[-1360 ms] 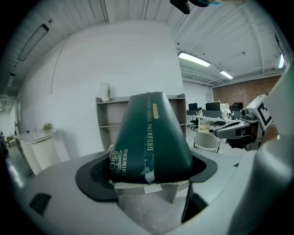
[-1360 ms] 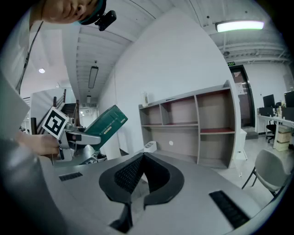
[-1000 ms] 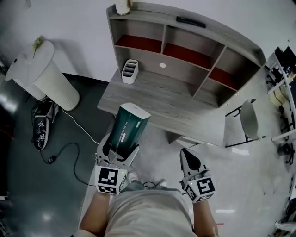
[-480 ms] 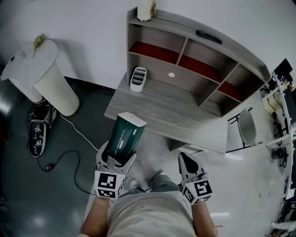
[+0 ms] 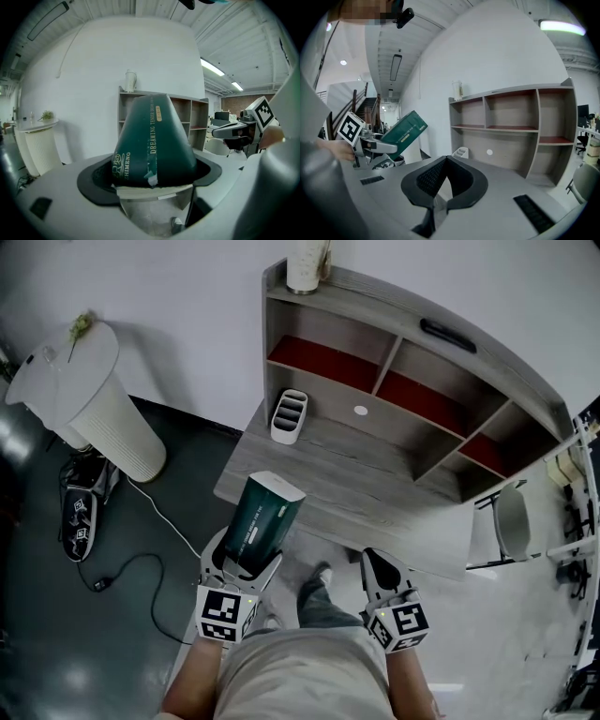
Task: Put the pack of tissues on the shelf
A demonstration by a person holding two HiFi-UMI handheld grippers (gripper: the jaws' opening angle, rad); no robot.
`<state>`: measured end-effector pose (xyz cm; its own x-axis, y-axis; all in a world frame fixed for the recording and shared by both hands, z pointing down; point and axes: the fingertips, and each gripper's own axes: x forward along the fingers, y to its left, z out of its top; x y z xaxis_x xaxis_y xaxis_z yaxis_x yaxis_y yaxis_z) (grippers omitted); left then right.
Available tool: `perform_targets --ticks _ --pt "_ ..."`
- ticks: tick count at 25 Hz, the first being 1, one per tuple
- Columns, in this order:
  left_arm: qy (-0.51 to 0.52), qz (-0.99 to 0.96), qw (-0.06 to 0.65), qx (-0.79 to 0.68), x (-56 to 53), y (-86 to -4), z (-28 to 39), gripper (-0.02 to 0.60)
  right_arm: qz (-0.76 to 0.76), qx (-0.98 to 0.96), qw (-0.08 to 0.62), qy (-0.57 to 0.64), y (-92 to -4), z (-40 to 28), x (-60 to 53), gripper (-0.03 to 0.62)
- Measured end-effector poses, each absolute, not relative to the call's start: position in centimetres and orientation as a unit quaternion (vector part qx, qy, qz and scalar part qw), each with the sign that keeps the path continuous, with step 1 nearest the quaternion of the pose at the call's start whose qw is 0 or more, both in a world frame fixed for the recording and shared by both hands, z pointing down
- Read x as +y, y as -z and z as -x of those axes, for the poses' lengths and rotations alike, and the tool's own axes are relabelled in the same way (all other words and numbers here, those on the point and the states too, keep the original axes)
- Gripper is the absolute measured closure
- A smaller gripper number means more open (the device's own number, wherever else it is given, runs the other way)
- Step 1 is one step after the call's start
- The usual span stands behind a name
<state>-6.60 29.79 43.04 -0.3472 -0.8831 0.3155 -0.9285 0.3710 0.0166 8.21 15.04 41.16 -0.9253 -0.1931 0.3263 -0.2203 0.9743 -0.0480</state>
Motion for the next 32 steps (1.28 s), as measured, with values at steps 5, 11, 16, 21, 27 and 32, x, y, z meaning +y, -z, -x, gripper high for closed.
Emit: perform_targets --ticks 5,11,16,21,27,32 --pt "-0.093 -0.547 0.141 -0.820 24.3 -42.7 9.7 0.137 -0.093 -0.981 0.164 -0.051 -41.3 -5.3 9.2 0.567" --pt "-0.104 -0.540 0.146 -0.822 17.6 -42.8 12.4 0.137 -0.088 -0.981 0.160 -0.059 -41.5 -3.3 1.7 0.567" --pt "-0.120 -0.538 0.142 -0.822 12.6 -43.2 14.0 0.137 -0.086 -0.981 0.158 -0.068 -42.3 -2.6 -3.4 0.567" --pt "-0.123 -0.546 0.159 -0.813 8.8 -44.1 14.9 0.137 -0.091 -0.980 0.160 -0.074 -42.8 -1.8 -7.2 0.566" --pt "-0.145 -0.574 0.168 -0.788 5.8 -45.5 15.1 0.137 -0.106 -0.977 0.167 -0.079 -43.3 -1.1 -9.2 0.566" --pt "-0.170 -0.616 0.177 -0.748 3.1 -47.8 15.8 0.137 -0.135 -0.971 0.176 -0.087 -44.1 -0.2 -9.9 0.566"
